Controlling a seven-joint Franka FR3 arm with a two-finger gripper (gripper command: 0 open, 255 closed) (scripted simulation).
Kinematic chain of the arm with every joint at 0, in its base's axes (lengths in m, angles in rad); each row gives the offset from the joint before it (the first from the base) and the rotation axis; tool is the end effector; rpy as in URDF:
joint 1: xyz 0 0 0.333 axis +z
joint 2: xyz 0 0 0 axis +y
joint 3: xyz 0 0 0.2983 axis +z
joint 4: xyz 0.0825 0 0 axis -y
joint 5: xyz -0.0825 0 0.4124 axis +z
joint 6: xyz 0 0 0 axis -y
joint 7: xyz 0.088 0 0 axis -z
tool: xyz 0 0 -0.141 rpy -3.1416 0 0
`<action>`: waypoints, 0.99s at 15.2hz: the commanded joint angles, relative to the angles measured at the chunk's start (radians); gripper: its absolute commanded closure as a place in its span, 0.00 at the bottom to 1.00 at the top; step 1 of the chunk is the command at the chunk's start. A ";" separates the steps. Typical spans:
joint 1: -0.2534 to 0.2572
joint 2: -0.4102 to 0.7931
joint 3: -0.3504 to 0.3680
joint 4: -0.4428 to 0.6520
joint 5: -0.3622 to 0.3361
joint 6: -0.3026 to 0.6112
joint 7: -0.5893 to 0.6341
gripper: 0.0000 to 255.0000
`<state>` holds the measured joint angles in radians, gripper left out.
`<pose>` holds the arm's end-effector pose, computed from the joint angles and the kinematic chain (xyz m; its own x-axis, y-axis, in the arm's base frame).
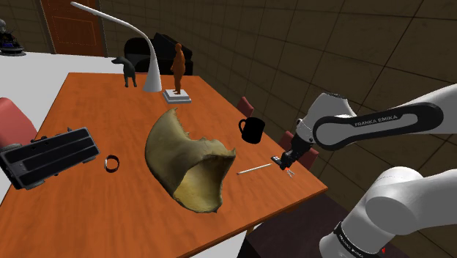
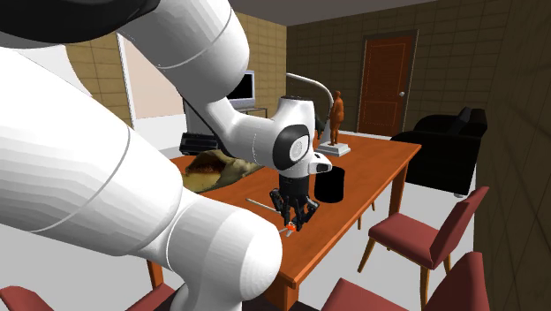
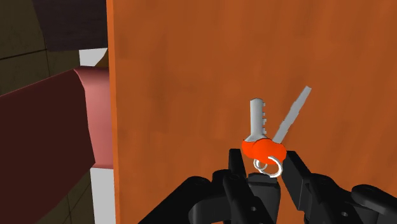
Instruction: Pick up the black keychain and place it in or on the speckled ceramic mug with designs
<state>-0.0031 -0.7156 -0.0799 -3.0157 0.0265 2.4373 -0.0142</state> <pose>0.3350 -0.0174 0.2709 0.9880 -0.0759 0.1348 -0.0669 -0.9953 -0.0701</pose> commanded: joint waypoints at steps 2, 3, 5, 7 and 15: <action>0.000 0.000 0.000 0.000 0.000 0.000 0.000 1.00; 0.000 0.000 0.000 0.000 0.000 0.000 0.000 1.00; -0.001 -0.014 0.001 0.007 -0.001 -0.021 0.002 1.00; -0.003 -0.040 0.004 0.023 -0.002 -0.063 0.005 1.00; -0.007 -0.119 0.011 0.096 -0.004 -0.214 0.015 1.00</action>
<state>-0.0108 -0.8306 -0.0705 -2.9328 0.0214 2.2401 -0.0022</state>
